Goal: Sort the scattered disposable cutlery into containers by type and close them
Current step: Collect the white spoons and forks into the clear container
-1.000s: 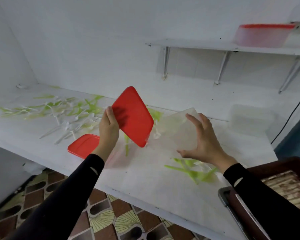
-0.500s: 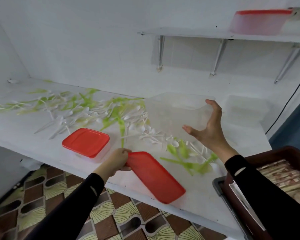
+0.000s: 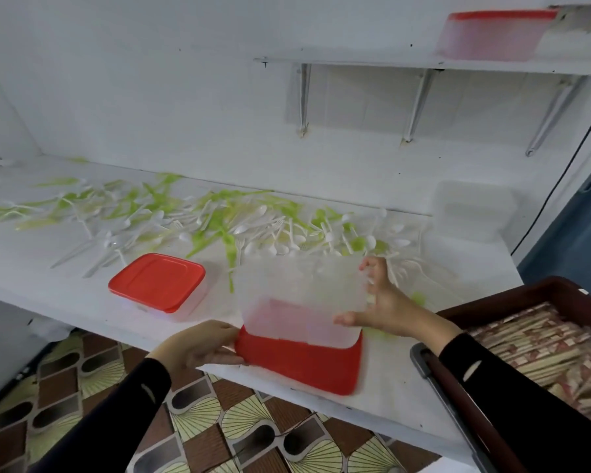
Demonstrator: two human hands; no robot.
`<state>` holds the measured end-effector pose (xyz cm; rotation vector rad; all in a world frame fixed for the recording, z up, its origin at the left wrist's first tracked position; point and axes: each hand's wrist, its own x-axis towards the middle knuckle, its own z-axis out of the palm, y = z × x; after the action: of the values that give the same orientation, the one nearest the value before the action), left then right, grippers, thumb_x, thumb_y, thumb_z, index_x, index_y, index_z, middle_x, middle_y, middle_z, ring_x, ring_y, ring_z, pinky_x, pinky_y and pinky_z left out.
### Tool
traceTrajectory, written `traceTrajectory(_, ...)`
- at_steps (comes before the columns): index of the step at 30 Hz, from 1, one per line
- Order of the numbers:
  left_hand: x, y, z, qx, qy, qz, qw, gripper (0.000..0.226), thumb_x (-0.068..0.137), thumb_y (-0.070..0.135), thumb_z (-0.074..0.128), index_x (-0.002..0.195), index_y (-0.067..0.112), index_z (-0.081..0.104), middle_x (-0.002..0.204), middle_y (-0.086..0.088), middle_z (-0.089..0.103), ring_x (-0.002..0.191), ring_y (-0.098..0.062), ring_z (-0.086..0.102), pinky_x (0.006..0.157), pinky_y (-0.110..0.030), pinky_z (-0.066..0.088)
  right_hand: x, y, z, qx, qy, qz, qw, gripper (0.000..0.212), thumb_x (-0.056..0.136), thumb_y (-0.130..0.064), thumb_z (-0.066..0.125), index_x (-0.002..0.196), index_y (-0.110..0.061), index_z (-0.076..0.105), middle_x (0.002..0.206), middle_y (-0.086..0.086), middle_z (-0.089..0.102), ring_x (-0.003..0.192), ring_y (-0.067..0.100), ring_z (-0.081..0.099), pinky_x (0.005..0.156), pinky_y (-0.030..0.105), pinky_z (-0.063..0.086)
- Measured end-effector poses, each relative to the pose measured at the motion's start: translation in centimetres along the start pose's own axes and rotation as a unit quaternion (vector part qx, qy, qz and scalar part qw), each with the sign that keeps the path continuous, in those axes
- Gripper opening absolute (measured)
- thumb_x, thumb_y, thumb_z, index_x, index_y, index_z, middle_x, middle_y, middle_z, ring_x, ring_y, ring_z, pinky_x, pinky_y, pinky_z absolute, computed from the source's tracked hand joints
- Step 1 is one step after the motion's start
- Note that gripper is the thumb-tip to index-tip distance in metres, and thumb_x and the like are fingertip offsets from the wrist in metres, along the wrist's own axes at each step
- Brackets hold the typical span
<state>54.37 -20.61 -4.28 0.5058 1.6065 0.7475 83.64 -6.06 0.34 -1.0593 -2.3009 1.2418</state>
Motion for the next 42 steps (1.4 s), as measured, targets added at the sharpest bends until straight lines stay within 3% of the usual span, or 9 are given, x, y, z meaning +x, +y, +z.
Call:
traceTrajectory(5, 0.4, -0.7, -1.9, 0.001, 0.017, 0.016, 1.000, 0.028, 0.099, 0.016, 0.054, 0.114, -0.008, 0.062, 0.099, -0.013, 0.072, 0.084, -0.024, 0.072, 0.076, -0.029, 0.060, -0.6, -0.6, 0.3, -0.131, -0.088, 0.019, 0.987, 0.092, 0.052, -0.065, 0.086, 0.108, -0.029, 0.023, 0.123, -0.006, 0.036, 0.125, 0.022, 0.050, 0.098, 0.041, 0.049)
traceTrajectory(8, 0.4, -0.2, -2.1, -0.004, 0.067, 0.027, 0.997, 0.055, 0.104, 0.042, 0.037, 0.100, -0.006, 0.063, 0.093, -0.014, 0.063, 0.073, -0.022, 0.068, 0.071, -0.028, 0.060, -0.7, -0.4, 0.0, -0.184, -0.120, 0.027, 0.975, 0.085, 0.053, -0.066, 0.085, 0.103, -0.028, 0.027, 0.118, -0.008, 0.035, 0.115, 0.017, 0.048, 0.092, 0.034, 0.047)
traceTrajectory(13, -0.5, 1.3, -2.0, 0.029, 0.072, 0.066, 0.995, 0.079, 0.091, 0.074, 0.020, 0.115, 0.014, 0.065, 0.114, -0.005, 0.068, 0.103, -0.025, 0.066, 0.076, -0.033, 0.058, -1.1, 0.2, -0.3, -0.204, -0.179, 0.055, 0.961, 0.079, 0.053, -0.064, 0.086, 0.101, -0.028, 0.034, 0.118, -0.009, 0.036, 0.113, 0.014, 0.047, 0.093, 0.031, 0.046)
traceTrajectory(20, -0.7, 1.5, -1.4, 0.026, 0.036, 0.039, 0.998, 0.082, 0.081, 0.082, 0.034, 0.118, 0.016, 0.067, 0.116, -0.012, 0.069, 0.108, -0.030, 0.066, 0.082, -0.039, 0.059, -1.1, 0.2, -0.7, -0.187, -0.204, 0.070, 0.958, 0.074, 0.049, -0.067, 0.086, 0.096, -0.036, 0.038, 0.122, -0.015, 0.035, 0.131, 0.006, 0.039, 0.108, 0.038, 0.039)
traceTrajectory(25, -0.6, 2.8, -2.6, 0.089, 0.054, 0.073, 0.992, 0.069, 0.090, 0.072, 0.033, 0.115, 0.016, 0.066, 0.114, -0.006, 0.070, 0.105, -0.026, 0.066, 0.086, -0.036, 0.056, -1.0, -0.2, -1.5, -0.163, -0.211, 0.082, 0.960, 0.097, 0.044, -0.072, 0.084, 0.121, -0.045, 0.031, 0.144, -0.014, 0.025, 0.135, 0.011, 0.035, 0.110, 0.040, 0.038)
traceTrajectory(28, 0.1, 5.6, -2.8, 0.122, 0.117, 0.175, 0.970, 0.035, 0.100, 0.047, 0.045, 0.110, 0.020, 0.066, 0.119, -0.002, 0.067, 0.106, -0.020, 0.064, 0.096, -0.039, 0.052, -0.4, -0.4, -3.3, -0.033, -0.184, 0.071, 0.980, 0.094, 0.050, -0.075, 0.081, 0.129, -0.059, 0.033, 0.153, -0.016, 0.022, 0.137, 0.009, 0.037, 0.111, 0.040, 0.039)
traceTrajectory(31, 1.4, 9.3, -1.6, 0.146, 0.139, 0.285, 0.937, 0.015, 0.100, 0.026, 0.053, 0.105, 0.022, 0.067, 0.115, 0.003, 0.068, 0.106, -0.019, 0.065, 0.090, -0.035, 0.051, 0.2, -0.8, -5.6, 0.011, -0.092, 0.078, 0.993, 0.068, 0.071, -0.073, 0.061, 0.132, -0.047, 0.046, 0.148, -0.018, 0.035, 0.135, 0.005, 0.037, 0.106, 0.028, 0.037)
traceTrajectory(38, 7.1, 16.0, 5.7, 0.343, 0.045, 0.390, 0.854, 0.005, 0.087, 0.024, 0.073, 0.090, 0.026, 0.075, 0.088, 0.011, 0.069, 0.071, -0.003, 0.055, 0.067, -0.014, 0.042, 2.4, 2.0, -9.5, -0.035, 0.031, 0.161, 0.986, 0.038, 0.092, -0.047, 0.060, 0.124, -0.027, 0.059, 0.122, -0.008, 0.060, 0.114, 0.008, 0.056, 0.093, 0.024, 0.040)
traceTrajectory(42, 11.8, 17.6, 10.2, 0.488, -0.052, 0.405, 0.772, 0.009, 0.084, 0.023, 0.076, 0.091, 0.027, 0.077, 0.082, 0.017, 0.059, 0.076, 0.000, 0.053, 0.074, -0.014, 0.040, 3.2, 4.3, -10.8, -0.115, 0.014, 0.220, 0.969, 0.026, 0.092, -0.036, 0.065, 0.109, -0.016, 0.065, 0.100, -0.005, 0.065, 0.087, 0.010, 0.061, 0.076, 0.023, 0.046)
